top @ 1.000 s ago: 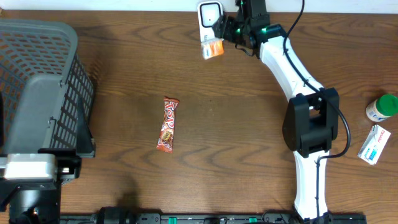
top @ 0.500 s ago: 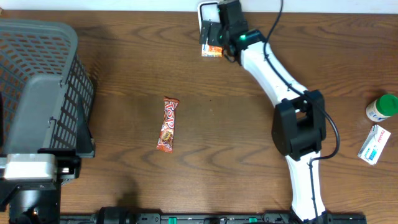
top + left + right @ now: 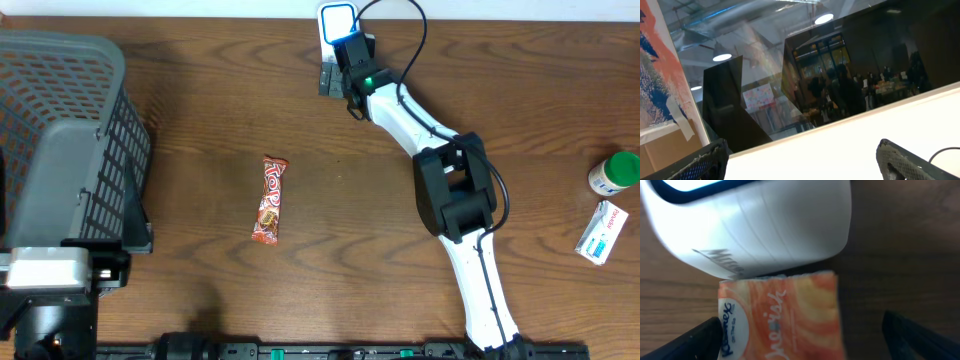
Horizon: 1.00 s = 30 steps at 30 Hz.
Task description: Scan the item barcode
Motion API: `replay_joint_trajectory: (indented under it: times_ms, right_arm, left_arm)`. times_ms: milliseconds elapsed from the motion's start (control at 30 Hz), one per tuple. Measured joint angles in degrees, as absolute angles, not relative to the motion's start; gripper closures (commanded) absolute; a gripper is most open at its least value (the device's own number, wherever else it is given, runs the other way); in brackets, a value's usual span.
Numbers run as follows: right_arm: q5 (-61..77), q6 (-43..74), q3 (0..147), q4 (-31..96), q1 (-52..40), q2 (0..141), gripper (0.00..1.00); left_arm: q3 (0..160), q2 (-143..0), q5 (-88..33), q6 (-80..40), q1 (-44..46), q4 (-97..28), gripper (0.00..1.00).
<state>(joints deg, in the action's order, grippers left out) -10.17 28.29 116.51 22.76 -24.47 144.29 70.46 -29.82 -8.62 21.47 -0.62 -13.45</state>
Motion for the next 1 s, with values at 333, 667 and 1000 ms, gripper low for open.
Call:
replay_joint_trajectory:
  times_ms: [333, 667, 1000]
  right_arm:
    - [-10.92, 30.06, 116.51, 19.31, -24.56, 145.38, 0.07]
    - [-12.16, 29.74, 117.38, 22.46, -24.56, 145.88, 0.37]
    - [-7.73, 29.54, 119.17, 44.73, -24.56, 142.21, 0.39]
  left_arm:
    - [70.46, -29.82, -8.62, 21.47, -0.62, -13.45, 0.06]
    - [70.46, -29.82, -8.62, 21.47, -0.62, -13.47, 0.06]
    - [70.46, -29.82, -8.62, 21.47, -0.62, -13.45, 0.05]
